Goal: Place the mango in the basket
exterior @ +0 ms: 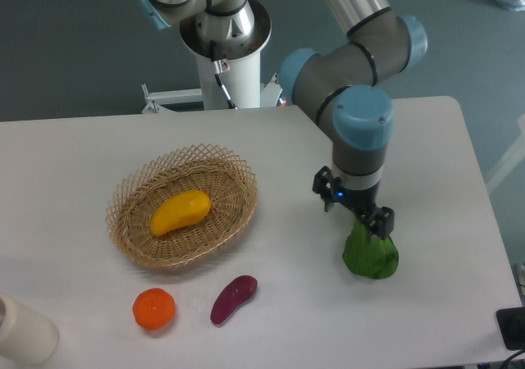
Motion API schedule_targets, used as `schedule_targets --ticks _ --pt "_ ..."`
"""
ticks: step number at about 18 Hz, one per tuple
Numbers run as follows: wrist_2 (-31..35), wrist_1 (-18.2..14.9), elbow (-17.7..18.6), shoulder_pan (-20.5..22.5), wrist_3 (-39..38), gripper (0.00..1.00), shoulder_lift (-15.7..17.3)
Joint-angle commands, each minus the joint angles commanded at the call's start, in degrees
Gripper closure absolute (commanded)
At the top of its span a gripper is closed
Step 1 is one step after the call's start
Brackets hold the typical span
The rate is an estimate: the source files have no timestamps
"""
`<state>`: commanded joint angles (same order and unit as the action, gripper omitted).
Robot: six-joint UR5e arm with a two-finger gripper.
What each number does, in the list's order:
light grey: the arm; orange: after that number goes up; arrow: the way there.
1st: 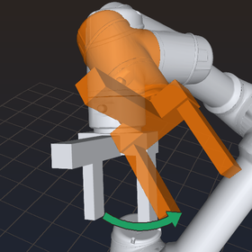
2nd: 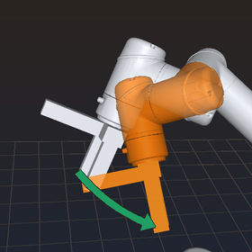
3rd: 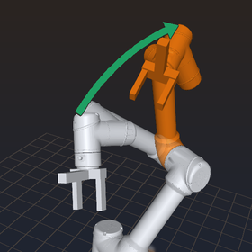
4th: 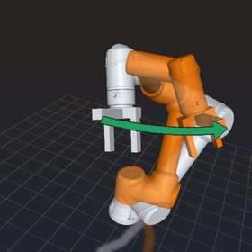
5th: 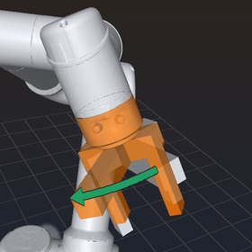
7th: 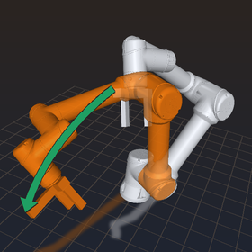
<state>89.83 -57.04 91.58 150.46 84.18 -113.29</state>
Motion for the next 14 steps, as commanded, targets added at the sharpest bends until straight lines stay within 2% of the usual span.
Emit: schedule_targets --ticks 2,14 --pt "-0.6 0.0 0.4 1.1 2.3 0.0 0.1" --pt "0.1 -0.6 1.6 2.6 3.9 0.0 1.1"
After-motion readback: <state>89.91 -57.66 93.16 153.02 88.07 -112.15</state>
